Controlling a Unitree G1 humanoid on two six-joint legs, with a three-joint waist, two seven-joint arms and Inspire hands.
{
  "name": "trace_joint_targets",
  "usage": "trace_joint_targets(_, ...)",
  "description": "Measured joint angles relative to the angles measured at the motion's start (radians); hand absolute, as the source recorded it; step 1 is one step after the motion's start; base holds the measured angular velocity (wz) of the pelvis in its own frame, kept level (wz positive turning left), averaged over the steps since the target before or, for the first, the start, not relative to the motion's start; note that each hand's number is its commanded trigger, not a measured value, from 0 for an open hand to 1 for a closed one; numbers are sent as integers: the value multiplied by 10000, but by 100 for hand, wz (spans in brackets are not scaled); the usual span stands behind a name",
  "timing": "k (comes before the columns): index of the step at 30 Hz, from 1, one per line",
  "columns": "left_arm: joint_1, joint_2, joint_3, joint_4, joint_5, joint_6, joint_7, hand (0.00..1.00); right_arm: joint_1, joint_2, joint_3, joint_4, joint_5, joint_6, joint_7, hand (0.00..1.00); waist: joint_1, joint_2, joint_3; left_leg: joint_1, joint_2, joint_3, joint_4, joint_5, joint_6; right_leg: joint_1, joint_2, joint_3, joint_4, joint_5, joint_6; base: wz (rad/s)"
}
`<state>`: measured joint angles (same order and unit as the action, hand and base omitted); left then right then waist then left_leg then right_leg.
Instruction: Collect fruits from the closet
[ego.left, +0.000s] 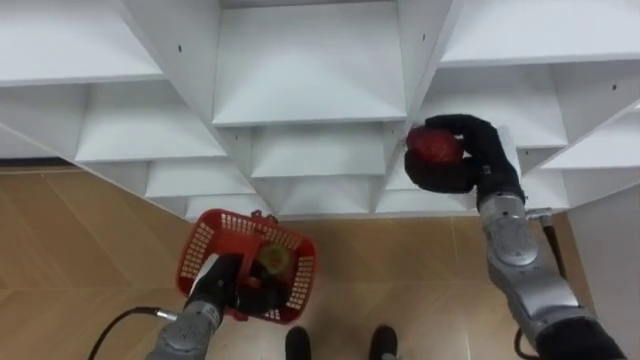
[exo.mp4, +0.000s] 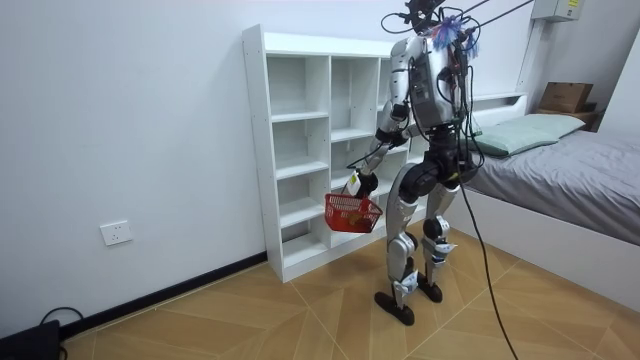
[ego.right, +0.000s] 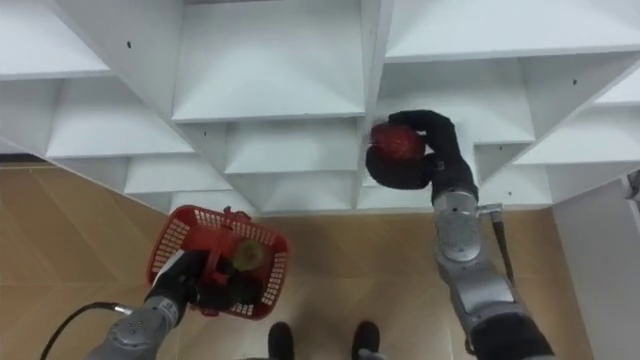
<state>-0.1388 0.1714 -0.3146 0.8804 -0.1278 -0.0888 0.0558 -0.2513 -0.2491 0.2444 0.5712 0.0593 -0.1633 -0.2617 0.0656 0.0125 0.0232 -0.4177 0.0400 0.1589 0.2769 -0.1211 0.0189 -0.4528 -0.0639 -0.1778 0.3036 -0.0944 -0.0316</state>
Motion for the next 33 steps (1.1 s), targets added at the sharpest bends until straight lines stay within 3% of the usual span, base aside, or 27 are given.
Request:
trace_joint_targets(5,155,-69,-89,-86,-2,-57,-21,100,854,365,793,-124,164,-7,589,100,-126,17,-13,106,4,67,-71,2,-5,76,65,159,-120,48,1,-6)
trace_joint_targets(10,361,-66,-151,-408,-389,-93,-23,100,1300,434,1325,-354,309,-10,1025,100,-215,34,-24,193,13,97,-73,0,-6,165,65,120,-134,53,4,0)
trace_joint_targets(14,510,-71,-246,-570,-388,-436,19,100,1374,587,1692,-356,281,-16,1360,100,-309,71,-47,273,4,112,-87,-1,-7,250,112,126,-145,60,7,0)
trace_joint_targets(22,721,-151,-490,-1094,-374,-484,5,100,1672,595,1825,-889,-92,-16,1779,100,-316,184,-119,263,14,174,-99,-2,-9,255,129,155,-275,144,-3,-3)
trace_joint_targets(33,689,-270,-907,-1356,-599,-488,-449,100,1894,598,2063,-1179,-360,-15,1897,100,-312,321,-105,259,14,184,-108,-5,-8,270,138,160,-308,151,8,0)
